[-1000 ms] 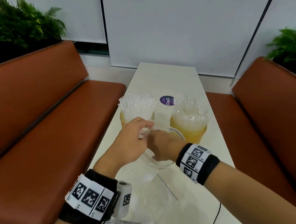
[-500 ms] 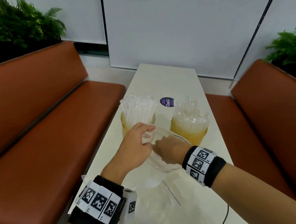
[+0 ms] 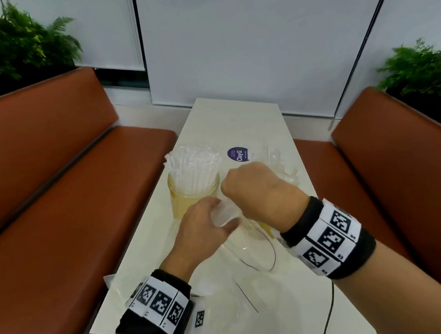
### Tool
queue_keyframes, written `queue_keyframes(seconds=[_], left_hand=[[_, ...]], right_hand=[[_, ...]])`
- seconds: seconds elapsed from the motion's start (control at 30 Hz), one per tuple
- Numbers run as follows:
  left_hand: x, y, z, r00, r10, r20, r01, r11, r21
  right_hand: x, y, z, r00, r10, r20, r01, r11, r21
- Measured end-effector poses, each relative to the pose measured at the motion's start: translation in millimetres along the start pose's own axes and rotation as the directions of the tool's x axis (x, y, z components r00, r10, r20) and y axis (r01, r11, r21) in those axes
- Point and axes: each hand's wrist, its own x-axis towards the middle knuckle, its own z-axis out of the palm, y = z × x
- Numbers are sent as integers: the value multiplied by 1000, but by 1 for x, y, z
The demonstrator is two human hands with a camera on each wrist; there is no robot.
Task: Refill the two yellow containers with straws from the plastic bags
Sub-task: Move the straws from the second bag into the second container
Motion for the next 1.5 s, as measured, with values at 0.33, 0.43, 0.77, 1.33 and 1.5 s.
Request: queue_keyframes(seconds=[0.33, 0.43, 0.77, 1.33, 1.5], left_hand=[[9, -2, 2, 984, -67, -164, 8, 941, -339], [11, 5, 4, 987, -43, -155, -18, 927, -374], [6, -5, 4, 991, -127, -38, 99, 896, -434], [6, -10, 2, 994, -85, -69, 53, 923, -380], [5, -9, 3, 995, -79, -65, 48, 922, -385]], right_hand=[[9, 19, 48, 796, 507, -329, 379, 5, 925], [27, -12, 60, 889, 412, -199, 317, -241, 917], [16, 17, 4, 755, 550, -357, 545, -222, 809], [51, 138, 68, 506, 794, -337, 491, 56, 869], [71, 119, 115, 586, 775, -237, 412, -32, 911]])
